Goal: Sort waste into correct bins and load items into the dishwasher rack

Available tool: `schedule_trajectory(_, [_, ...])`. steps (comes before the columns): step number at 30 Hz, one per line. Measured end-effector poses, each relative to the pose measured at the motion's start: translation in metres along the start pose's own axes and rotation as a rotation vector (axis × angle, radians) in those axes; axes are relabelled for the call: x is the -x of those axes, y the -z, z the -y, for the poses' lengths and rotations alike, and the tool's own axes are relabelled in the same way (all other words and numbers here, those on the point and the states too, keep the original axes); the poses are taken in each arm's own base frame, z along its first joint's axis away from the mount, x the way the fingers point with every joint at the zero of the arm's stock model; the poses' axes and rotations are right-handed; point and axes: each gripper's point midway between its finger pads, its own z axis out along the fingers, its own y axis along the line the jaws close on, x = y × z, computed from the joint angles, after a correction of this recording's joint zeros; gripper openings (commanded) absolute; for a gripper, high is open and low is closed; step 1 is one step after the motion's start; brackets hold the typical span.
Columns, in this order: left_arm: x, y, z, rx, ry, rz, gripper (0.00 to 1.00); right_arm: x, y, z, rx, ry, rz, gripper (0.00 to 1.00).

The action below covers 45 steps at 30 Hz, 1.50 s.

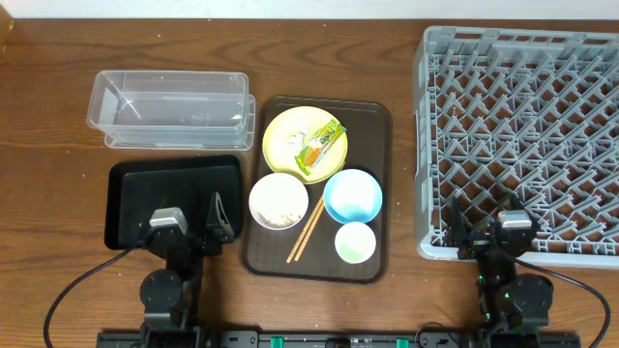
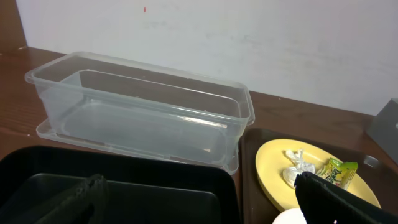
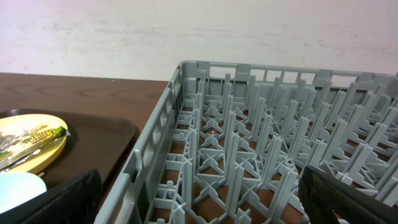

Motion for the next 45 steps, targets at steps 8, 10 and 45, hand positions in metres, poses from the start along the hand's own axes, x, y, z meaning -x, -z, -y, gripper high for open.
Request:
schedule_trajectory(8, [0.000,0.000,0.000,0.000,0.000,0.000,0.98,0.000,0.000,0.000,0.000,0.000,0.000,0.99])
schedule_trajectory(10, [0.000,0.000,0.000,0.000,0.000,0.000,0.98,0.000,0.000,0.000,0.000,0.000,0.000,0.99])
schedule_trajectory(45, [-0.023,-0.005,-0.005,0.034,-0.004,-0.147,0.98,0.002,0.000,0.005,-0.029,-0.091,0.000,0.99])
